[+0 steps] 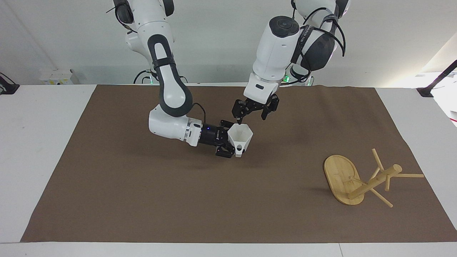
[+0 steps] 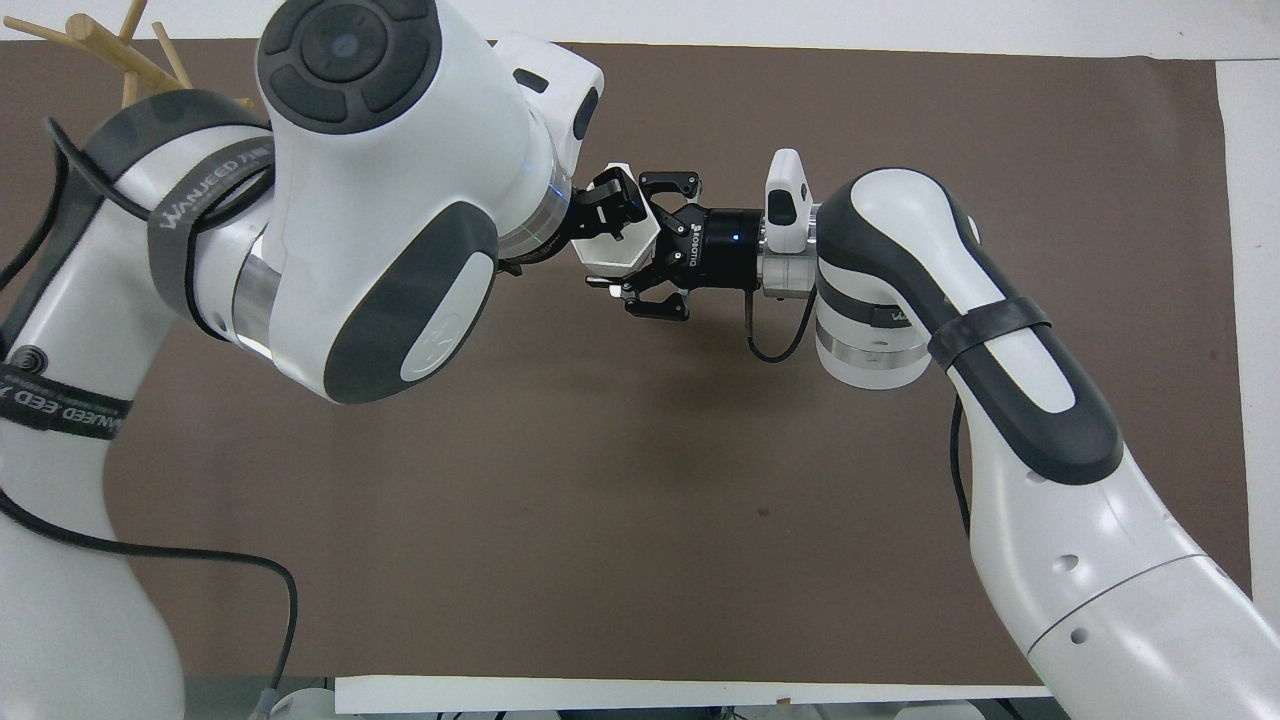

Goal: Hang cup on rack
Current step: 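Grasp the mug with the left gripper from the right gripper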

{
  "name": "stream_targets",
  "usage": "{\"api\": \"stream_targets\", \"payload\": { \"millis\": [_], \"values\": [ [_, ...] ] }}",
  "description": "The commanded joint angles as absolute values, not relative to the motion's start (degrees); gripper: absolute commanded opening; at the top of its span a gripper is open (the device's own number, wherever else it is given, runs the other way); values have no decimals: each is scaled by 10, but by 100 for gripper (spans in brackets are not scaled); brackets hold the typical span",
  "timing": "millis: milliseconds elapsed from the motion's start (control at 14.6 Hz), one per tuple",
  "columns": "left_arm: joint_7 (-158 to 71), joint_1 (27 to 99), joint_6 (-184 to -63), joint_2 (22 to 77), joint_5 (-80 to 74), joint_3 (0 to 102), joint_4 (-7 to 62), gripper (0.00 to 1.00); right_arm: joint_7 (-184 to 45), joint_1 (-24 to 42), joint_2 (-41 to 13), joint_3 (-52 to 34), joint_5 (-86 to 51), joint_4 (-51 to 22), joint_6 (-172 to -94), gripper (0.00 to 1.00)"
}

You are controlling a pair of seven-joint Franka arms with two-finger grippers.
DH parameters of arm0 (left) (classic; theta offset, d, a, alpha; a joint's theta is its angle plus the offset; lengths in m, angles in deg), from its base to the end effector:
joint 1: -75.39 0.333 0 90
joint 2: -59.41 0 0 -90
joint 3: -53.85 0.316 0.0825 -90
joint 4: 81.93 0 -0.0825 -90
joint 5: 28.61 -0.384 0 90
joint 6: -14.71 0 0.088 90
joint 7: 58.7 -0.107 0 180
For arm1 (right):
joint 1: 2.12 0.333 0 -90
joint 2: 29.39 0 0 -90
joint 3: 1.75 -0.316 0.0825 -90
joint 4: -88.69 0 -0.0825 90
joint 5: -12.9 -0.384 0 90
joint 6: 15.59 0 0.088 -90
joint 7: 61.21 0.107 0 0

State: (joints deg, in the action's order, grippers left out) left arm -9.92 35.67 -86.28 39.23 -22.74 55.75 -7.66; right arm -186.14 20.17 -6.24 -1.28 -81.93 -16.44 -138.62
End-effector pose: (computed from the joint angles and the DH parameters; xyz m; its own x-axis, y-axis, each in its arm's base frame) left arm 0.5255 -0.4243 0.5578 0.9795 0.2015 0.0065 0.1984 -0.9693 0.1449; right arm 0.5957 0.2838 0.3388 0.0438 0.2816 0.9585 0.9909 -0.1343 -0.0059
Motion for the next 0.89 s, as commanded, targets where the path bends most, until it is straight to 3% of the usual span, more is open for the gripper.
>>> {"api": "stream_targets", "payload": {
  "millis": [0,206,480,618,686,755,824],
  "values": [
    [-89,347,-868,375,-223,566,-94,100,-1851,200,-72,-12,-831,-172,-1393,30],
    [-90,351,-887,379,-223,567,-70,98,-1851,201,-72,-12,-831,-172,-1395,30],
    [-91,354,-929,399,-225,568,-7,82,-1849,201,-72,-12,-831,-172,-1396,30],
    [-91,354,-943,410,-225,568,17,60,-1848,201,-72,-12,-831,-172,-1396,30],
    [-89,354,-949,416,-225,568,28,39,-1848,201,-72,-12,-831,-172,-1396,30],
    [-90,354,-951,418,-226,569,36,1,-1848,201,-72,-12,-831,-172,-1396,30],
    [-95,354,-961,424,-228,569,48,0,-1847,201,-72,-12,-831,-172,-1396,30]
  ]
}}
